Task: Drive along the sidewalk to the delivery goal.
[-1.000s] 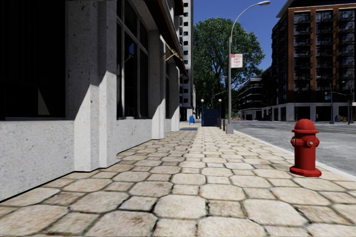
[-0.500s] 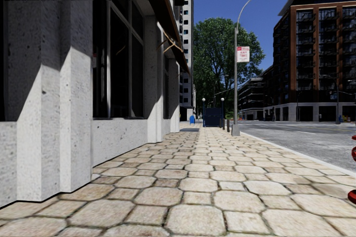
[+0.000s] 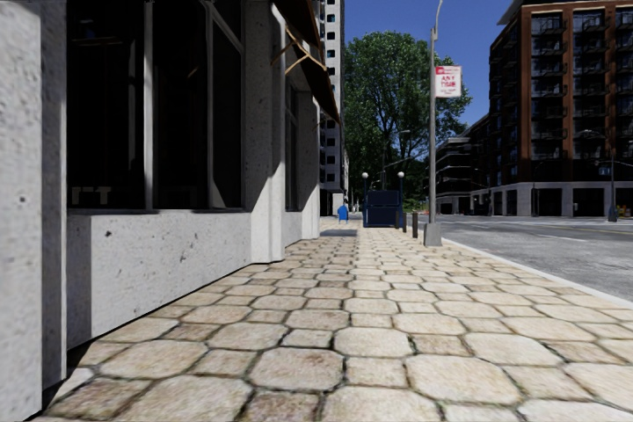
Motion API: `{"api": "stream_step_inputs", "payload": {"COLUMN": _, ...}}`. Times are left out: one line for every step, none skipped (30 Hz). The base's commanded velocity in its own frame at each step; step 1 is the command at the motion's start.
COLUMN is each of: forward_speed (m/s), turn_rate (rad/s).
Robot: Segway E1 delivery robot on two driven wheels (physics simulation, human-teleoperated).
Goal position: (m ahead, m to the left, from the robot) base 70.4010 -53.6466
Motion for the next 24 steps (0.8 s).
{"api": "stream_step_inputs", "payload": {"forward_speed": 2.0, "turn_rate": 0.0}}
{"api": "stream_step_inputs", "payload": {"forward_speed": 2.0, "turn_rate": 0.0}}
{"api": "stream_step_inputs", "payload": {"forward_speed": 2.0, "turn_rate": 0.0}}
{"api": "stream_step_inputs", "payload": {"forward_speed": 2.0, "turn_rate": 0.0}}
{"api": "stream_step_inputs", "payload": {"forward_speed": 2.0, "turn_rate": 0.0}}
{"api": "stream_step_inputs", "payload": {"forward_speed": 2.0, "turn_rate": 0.0}}
{"api": "stream_step_inputs", "payload": {"forward_speed": 2.0, "turn_rate": 0.0}}
{"api": "stream_step_inputs", "payload": {"forward_speed": 2.0, "turn_rate": 0.0}}
{"api": "stream_step_inputs", "payload": {"forward_speed": 2.0, "turn_rate": -0.01}}
{"api": "stream_step_inputs", "payload": {"forward_speed": 2.0, "turn_rate": -0.07}}
{"api": "stream_step_inputs", "payload": {"forward_speed": 2.0, "turn_rate": -0.1}}
{"api": "stream_step_inputs", "payload": {"forward_speed": 2.0, "turn_rate": -0.1}}
{"api": "stream_step_inputs", "payload": {"forward_speed": 2.0, "turn_rate": -0.12}}
{"api": "stream_step_inputs", "payload": {"forward_speed": 2.0, "turn_rate": -0.16}}
{"api": "stream_step_inputs", "payload": {"forward_speed": 2.0, "turn_rate": -0.2}}
{"api": "stream_step_inputs", "payload": {"forward_speed": 2.0, "turn_rate": -0.2}}
{"api": "stream_step_inputs", "payload": {"forward_speed": 2.0, "turn_rate": -0.2}}
{"api": "stream_step_inputs", "payload": {"forward_speed": 2.0, "turn_rate": -0.21}}
{"api": "stream_step_inputs", "payload": {"forward_speed": 2.0, "turn_rate": -0.21}}
{"api": "stream_step_inputs", "payload": {"forward_speed": 2.0, "turn_rate": -0.21}}
{"api": "stream_step_inputs", "payload": {"forward_speed": 2.0, "turn_rate": -0.21}}
{"api": "stream_step_inputs", "payload": {"forward_speed": 2.0, "turn_rate": -0.21}}
{"api": "stream_step_inputs", "payload": {"forward_speed": 2.0, "turn_rate": -0.21}}
{"api": "stream_step_inputs", "payload": {"forward_speed": 2.0, "turn_rate": -0.21}}
